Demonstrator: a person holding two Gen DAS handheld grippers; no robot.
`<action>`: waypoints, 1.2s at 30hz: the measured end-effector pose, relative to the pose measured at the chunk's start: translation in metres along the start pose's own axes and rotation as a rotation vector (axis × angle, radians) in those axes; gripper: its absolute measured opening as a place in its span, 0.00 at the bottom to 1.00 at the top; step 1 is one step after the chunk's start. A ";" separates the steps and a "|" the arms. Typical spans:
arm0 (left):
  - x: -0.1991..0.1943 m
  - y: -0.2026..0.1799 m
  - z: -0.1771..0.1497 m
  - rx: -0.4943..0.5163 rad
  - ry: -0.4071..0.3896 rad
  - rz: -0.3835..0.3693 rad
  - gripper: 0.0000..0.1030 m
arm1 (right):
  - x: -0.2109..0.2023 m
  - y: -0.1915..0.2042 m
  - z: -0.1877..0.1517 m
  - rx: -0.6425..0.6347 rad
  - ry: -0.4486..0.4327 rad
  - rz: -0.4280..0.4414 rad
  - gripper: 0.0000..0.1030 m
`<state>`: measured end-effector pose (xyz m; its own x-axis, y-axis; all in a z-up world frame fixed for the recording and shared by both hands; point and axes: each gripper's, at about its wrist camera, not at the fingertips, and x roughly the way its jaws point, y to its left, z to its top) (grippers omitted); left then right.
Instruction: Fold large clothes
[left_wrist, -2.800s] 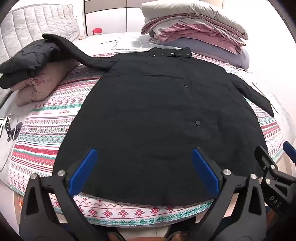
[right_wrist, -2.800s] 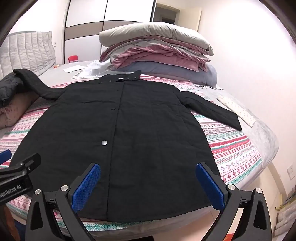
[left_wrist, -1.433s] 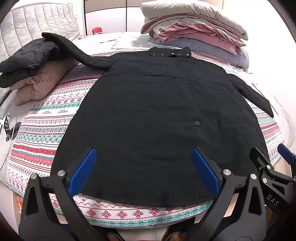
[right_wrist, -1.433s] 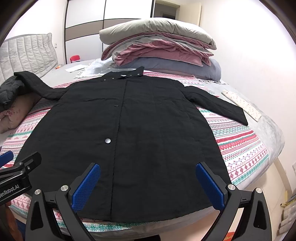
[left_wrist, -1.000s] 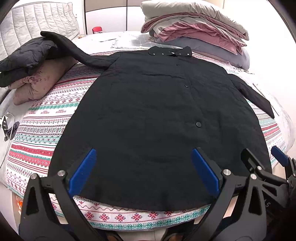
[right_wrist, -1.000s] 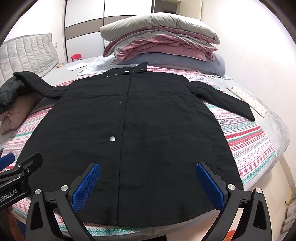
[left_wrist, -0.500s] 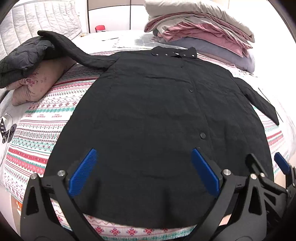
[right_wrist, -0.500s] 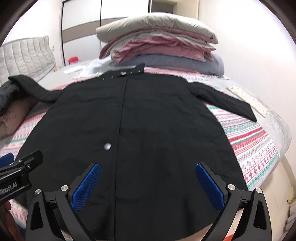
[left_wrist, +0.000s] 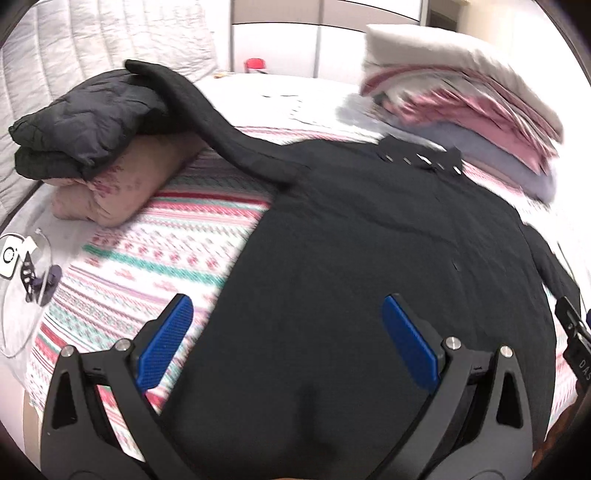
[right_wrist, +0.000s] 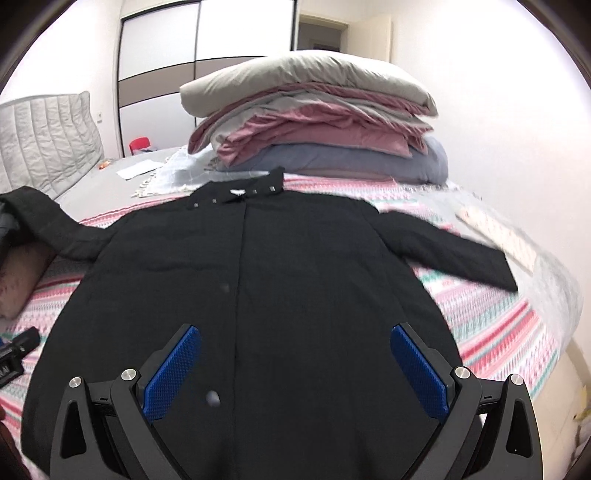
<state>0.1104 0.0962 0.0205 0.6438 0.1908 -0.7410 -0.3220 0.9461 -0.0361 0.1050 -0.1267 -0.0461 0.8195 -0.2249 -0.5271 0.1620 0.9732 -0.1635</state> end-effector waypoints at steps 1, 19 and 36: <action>0.004 0.005 0.007 -0.012 0.004 0.003 0.99 | 0.006 0.006 0.012 -0.008 0.003 0.002 1.00; 0.068 0.123 0.132 -0.369 -0.050 0.087 0.99 | 0.132 0.020 0.014 0.014 0.233 0.147 1.00; 0.156 0.082 0.213 -0.389 -0.081 0.206 0.06 | 0.152 -0.019 0.011 0.173 0.314 0.230 1.00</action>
<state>0.3324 0.2598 0.0449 0.5857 0.3998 -0.7050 -0.6767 0.7200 -0.1539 0.2324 -0.1785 -0.1138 0.6423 0.0207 -0.7662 0.1063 0.9876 0.1158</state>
